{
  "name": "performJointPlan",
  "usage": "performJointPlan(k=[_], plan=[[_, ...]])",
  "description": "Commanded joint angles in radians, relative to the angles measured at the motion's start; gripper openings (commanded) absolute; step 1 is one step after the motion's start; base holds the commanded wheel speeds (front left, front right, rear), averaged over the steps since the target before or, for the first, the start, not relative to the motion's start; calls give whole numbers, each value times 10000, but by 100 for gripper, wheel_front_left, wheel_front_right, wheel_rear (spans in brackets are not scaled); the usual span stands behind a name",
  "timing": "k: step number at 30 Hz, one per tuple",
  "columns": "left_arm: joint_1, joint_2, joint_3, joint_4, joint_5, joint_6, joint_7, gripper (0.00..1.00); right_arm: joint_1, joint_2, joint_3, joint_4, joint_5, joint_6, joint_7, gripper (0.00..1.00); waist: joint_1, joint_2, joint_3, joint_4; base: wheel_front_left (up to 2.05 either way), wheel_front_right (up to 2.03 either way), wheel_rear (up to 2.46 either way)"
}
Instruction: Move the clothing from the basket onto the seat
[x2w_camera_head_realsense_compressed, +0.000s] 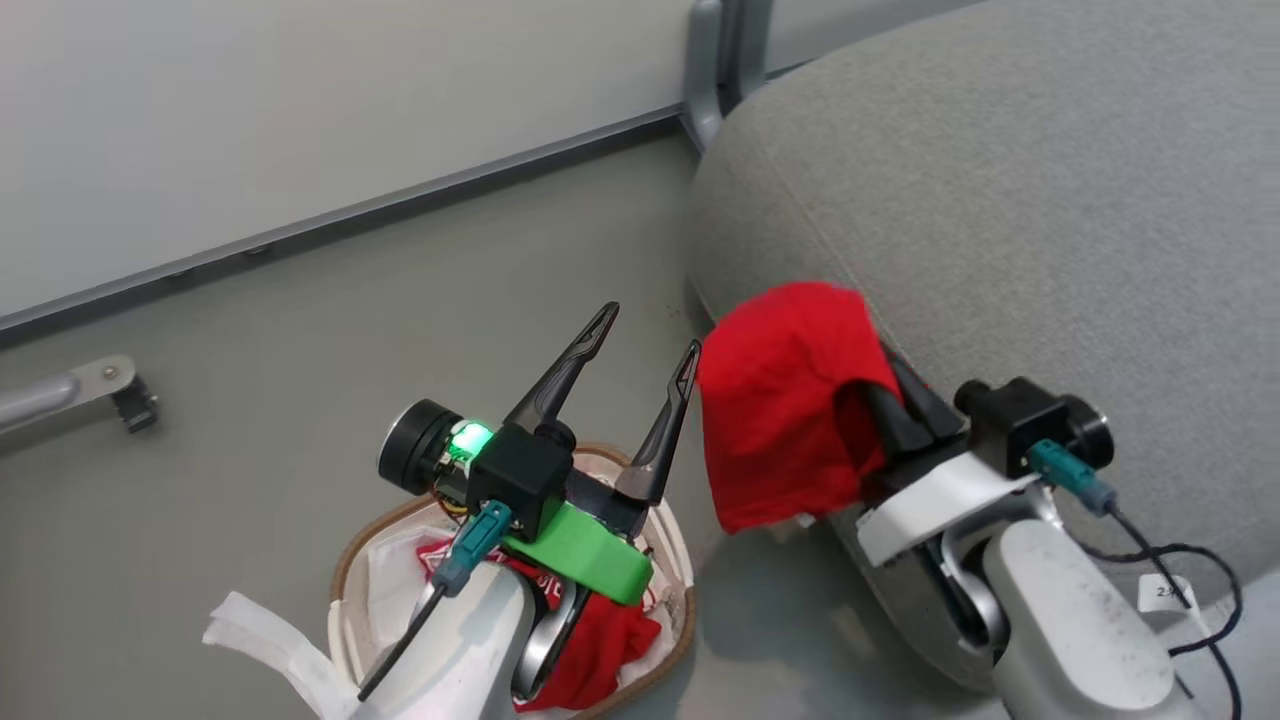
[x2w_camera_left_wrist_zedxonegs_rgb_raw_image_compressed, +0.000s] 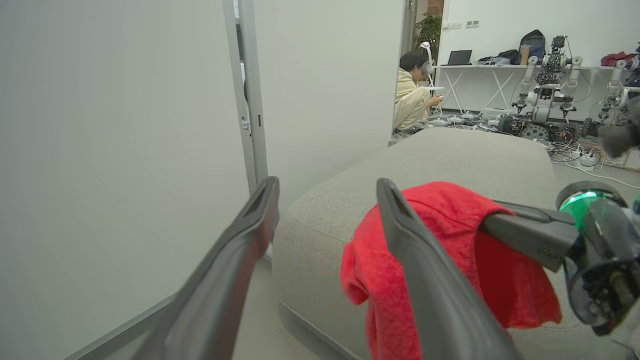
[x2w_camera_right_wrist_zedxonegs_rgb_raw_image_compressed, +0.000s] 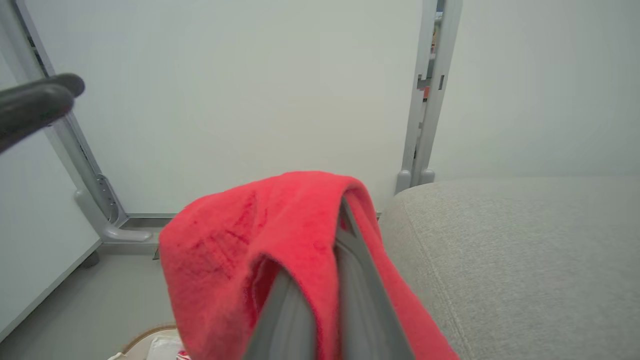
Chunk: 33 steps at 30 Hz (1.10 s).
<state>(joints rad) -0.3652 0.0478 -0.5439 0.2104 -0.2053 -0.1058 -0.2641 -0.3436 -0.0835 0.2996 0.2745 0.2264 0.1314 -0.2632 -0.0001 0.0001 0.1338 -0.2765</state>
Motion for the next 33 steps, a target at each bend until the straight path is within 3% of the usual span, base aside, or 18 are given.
performJointPlan(k=[1,10,16,22,33], plan=[[-213,57,43,57,75,-54,-5,100,-279,-161,-218,-73,-20,-13,-22,0,1,-1,806,-1219,0,0,0],[-725,63,-6,420,436,-162,-6,100,-2305,-1463,-1610,208,-181,-13,-22,0,1,-1,2174,-1084,0,0,0],[-1197,98,-18,621,817,-225,-6,100,-4046,-2265,-2855,1396,-139,-13,-22,0,1,-1,3199,-630,0,0,0],[-1694,201,-217,475,1142,-245,-6,100,-5754,-3173,-3281,2524,-762,-12,-22,0,1,-1,4196,-30,0,0,0],[-2349,119,-319,432,1100,-256,-6,100,-8073,-3779,-4310,4346,-1731,-13,-22,0,1,-1,5479,1012,0,0,0]])
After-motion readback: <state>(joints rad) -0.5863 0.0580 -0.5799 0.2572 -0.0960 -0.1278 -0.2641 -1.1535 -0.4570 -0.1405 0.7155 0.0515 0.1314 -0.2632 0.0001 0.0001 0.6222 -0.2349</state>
